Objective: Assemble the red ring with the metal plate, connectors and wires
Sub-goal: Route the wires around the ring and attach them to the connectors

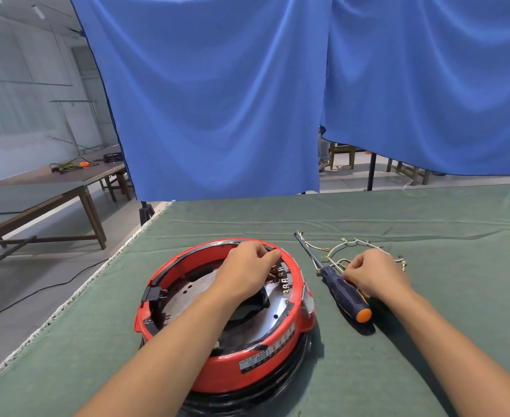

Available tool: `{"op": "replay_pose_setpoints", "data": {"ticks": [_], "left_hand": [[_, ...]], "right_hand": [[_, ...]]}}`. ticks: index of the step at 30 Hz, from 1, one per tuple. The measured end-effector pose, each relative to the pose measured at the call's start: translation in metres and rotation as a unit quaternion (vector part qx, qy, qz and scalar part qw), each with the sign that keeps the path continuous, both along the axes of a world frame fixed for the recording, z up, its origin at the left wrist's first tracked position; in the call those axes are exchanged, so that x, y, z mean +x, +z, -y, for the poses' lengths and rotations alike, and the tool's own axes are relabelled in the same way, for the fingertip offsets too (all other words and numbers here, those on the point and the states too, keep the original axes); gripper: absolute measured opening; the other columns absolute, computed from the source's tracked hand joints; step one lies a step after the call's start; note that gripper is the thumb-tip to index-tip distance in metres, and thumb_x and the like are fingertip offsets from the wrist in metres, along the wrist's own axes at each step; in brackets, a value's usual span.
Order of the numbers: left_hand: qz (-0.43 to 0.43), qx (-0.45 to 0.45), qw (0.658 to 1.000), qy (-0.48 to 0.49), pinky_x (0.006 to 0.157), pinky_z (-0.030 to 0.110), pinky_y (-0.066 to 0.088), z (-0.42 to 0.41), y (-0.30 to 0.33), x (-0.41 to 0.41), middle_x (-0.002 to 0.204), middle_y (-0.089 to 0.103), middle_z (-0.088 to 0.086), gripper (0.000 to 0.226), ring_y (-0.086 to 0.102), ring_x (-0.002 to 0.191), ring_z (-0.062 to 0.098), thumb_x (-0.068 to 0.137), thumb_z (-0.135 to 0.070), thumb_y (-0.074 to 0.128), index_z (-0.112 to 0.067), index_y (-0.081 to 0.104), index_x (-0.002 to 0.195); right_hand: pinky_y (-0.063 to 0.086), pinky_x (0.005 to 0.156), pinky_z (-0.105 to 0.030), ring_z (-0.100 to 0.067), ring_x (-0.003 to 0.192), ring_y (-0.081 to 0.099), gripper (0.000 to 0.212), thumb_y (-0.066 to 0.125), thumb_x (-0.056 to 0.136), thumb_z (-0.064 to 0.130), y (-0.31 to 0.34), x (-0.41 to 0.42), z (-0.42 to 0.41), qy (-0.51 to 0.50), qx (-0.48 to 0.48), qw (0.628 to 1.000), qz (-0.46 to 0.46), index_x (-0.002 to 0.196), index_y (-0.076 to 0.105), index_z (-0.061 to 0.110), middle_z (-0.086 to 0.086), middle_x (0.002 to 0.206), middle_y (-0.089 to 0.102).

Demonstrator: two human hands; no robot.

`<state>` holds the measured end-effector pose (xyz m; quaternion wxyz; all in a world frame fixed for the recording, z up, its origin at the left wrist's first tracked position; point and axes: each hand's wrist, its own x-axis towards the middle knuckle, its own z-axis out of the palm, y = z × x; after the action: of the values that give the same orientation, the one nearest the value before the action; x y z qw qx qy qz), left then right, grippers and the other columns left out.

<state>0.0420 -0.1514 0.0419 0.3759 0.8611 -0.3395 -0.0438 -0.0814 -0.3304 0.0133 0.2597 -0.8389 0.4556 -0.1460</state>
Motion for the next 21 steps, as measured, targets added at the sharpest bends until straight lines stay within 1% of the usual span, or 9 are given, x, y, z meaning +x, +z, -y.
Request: {"op": "replay_pose_setpoints", "data": {"ticks": [4,6,8,11,12,14,16,18,21], "left_hand": [[0.023,0.007,1.000,0.018,0.075,0.035,0.049,-0.002,0.001,0.001,0.071,0.063,-0.006,0.032,0.060,0.080,0.020,0.090,-0.045,0.054,-0.018,0.060,0.073],[0.041,0.000,0.998,0.038,0.076,0.034,0.048,-0.002,0.003,0.000,0.077,0.064,-0.006,0.026,0.060,0.084,0.020,0.089,-0.041,0.054,-0.020,0.060,0.076],[0.069,-0.025,0.996,0.054,0.075,0.033,0.047,-0.004,0.008,-0.003,0.081,0.065,-0.007,0.020,0.060,0.085,0.019,0.088,-0.036,0.054,-0.021,0.063,0.078],[0.052,-0.123,0.991,0.026,0.078,0.037,0.049,-0.006,0.013,-0.006,0.081,0.068,-0.003,0.025,0.062,0.084,0.020,0.084,-0.036,0.052,-0.020,0.070,0.077],[0.023,-0.157,0.987,-0.001,0.076,0.039,0.050,-0.006,0.015,-0.007,0.078,0.069,0.000,0.030,0.063,0.080,0.020,0.081,-0.040,0.050,-0.018,0.071,0.076],[-0.042,-0.202,0.976,-0.066,0.064,0.037,0.046,-0.005,0.019,-0.012,0.069,0.068,0.006,0.037,0.058,0.060,0.014,0.082,-0.044,0.052,-0.014,0.070,0.072],[-0.087,-0.232,0.963,-0.109,0.051,0.025,0.036,-0.004,0.019,-0.015,0.053,0.061,0.001,0.037,0.045,0.044,0.006,0.090,-0.034,0.059,-0.010,0.065,0.063],[-0.115,-0.250,0.955,-0.109,0.045,0.018,0.032,-0.002,0.018,-0.014,0.041,0.052,-0.005,0.037,0.041,0.037,0.004,0.093,-0.020,0.058,-0.009,0.058,0.057],[-0.143,-0.258,0.952,-0.078,0.038,0.014,0.030,-0.003,0.019,-0.012,0.035,0.048,-0.003,0.039,0.038,0.029,0.005,0.096,-0.014,0.050,-0.006,0.055,0.058]], "right_hand": [[0.058,0.069,-0.041,-0.028,0.072,0.067,0.015,0.067,0.074,0.019,0.009,0.001,-0.004,-0.007,0.041,0.990,0.133,0.059,0.067,0.019,-0.002,0.065,0.069],[0.056,0.064,-0.037,-0.023,0.067,0.069,0.015,0.070,0.075,0.019,0.016,0.003,-0.010,0.025,0.044,0.979,0.195,0.060,0.067,0.019,0.002,0.063,0.068],[0.049,0.054,-0.029,-0.012,0.053,0.067,0.018,0.072,0.077,0.015,0.025,0.006,-0.023,0.070,0.065,0.961,0.259,0.060,0.066,0.019,0.008,0.053,0.065],[0.043,0.046,-0.023,-0.007,0.043,0.062,0.016,0.073,0.079,0.013,0.040,0.008,-0.046,0.127,0.098,0.937,0.312,0.065,0.066,0.018,0.011,0.048,0.063],[0.042,0.044,-0.022,-0.008,0.042,0.061,0.014,0.073,0.080,0.013,0.045,0.008,-0.054,0.146,0.114,0.927,0.325,0.067,0.067,0.016,0.010,0.049,0.063],[0.038,0.039,-0.019,-0.010,0.041,0.059,0.013,0.073,0.080,0.010,0.053,0.008,-0.068,0.191,0.162,0.903,0.348,0.069,0.066,0.013,0.006,0.051,0.063],[0.035,0.036,-0.016,-0.007,0.039,0.054,0.015,0.071,0.080,0.004,0.056,0.009,-0.079,0.236,0.210,0.882,0.350,0.068,0.066,0.010,0.001,0.055,0.064],[0.034,0.036,-0.015,-0.005,0.040,0.054,0.012,0.069,0.082,0.004,0.054,0.010,-0.087,0.265,0.240,0.876,0.324,0.072,0.067,0.009,0.000,0.059,0.065],[0.034,0.039,-0.015,-0.010,0.049,0.062,0.013,0.064,0.088,0.015,0.053,0.009,-0.084,0.276,0.277,0.872,0.295,0.079,0.070,0.009,0.000,0.067,0.067]]}}
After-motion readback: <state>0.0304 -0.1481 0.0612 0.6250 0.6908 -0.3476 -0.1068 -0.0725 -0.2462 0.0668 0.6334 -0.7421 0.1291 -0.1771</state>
